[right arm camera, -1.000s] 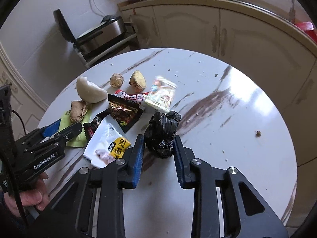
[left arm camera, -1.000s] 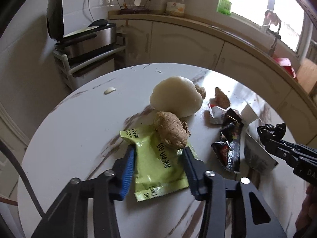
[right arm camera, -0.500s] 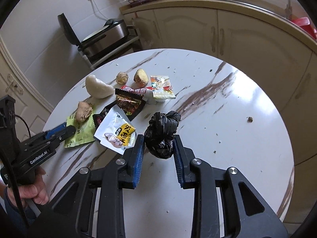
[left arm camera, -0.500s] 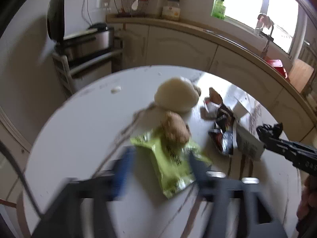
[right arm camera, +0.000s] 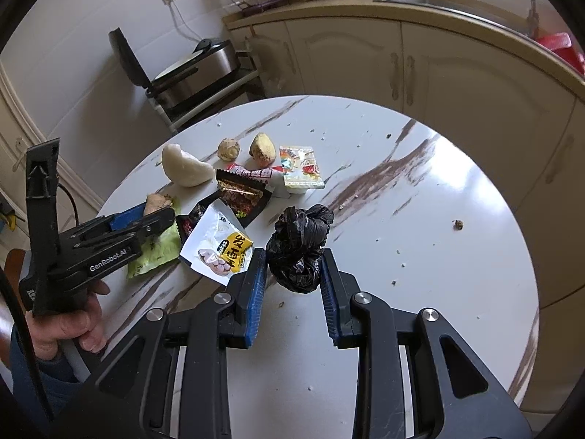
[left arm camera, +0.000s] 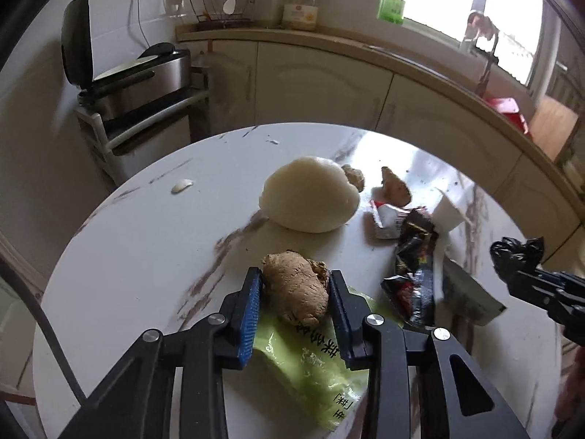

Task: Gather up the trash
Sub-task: 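Grasp the black plastic bag with the right tool while the left tool grasps the ginger root, then carry the black bag and ginger root toward the blue bin, then open both tools over the blue bin to drop bag and ginger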

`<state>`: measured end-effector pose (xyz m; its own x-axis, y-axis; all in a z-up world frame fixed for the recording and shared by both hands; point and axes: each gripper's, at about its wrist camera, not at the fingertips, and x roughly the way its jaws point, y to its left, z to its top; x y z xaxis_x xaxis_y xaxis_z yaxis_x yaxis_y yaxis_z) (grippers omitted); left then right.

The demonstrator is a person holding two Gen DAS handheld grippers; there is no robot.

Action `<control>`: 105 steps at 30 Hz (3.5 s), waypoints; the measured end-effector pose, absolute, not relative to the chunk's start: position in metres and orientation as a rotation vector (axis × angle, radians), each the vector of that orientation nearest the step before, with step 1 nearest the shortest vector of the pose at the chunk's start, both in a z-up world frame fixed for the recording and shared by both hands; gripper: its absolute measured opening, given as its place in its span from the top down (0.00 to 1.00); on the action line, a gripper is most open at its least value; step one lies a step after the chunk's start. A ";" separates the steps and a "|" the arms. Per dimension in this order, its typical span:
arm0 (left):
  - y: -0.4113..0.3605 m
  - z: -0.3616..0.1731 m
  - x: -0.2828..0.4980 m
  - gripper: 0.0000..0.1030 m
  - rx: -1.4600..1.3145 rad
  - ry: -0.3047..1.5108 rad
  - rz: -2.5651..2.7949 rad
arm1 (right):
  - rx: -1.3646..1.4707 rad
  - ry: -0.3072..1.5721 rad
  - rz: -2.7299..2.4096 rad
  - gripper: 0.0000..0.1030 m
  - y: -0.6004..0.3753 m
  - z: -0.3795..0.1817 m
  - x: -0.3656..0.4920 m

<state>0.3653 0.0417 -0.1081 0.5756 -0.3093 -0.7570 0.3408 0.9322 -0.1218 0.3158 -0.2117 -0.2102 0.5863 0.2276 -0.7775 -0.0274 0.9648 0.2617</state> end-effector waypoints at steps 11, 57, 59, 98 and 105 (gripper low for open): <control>0.049 -0.069 0.317 0.69 0.038 0.789 -0.417 | 0.269 0.904 0.154 0.74 -0.221 -0.200 0.298; -0.354 -0.126 0.146 0.69 0.356 0.928 -1.006 | 0.646 0.861 -0.329 0.74 -0.541 -0.285 0.038; -0.367 -0.145 0.152 0.69 0.377 0.969 -1.007 | 0.677 0.898 -0.340 0.74 -0.550 -0.308 0.037; -0.428 -0.209 0.192 0.20 0.399 1.018 -0.809 | 0.898 0.978 -0.466 0.00 -0.584 -0.407 0.029; -0.350 -0.138 0.150 0.18 0.349 0.833 -0.851 | 0.854 0.845 -0.492 0.00 -0.571 -0.339 0.018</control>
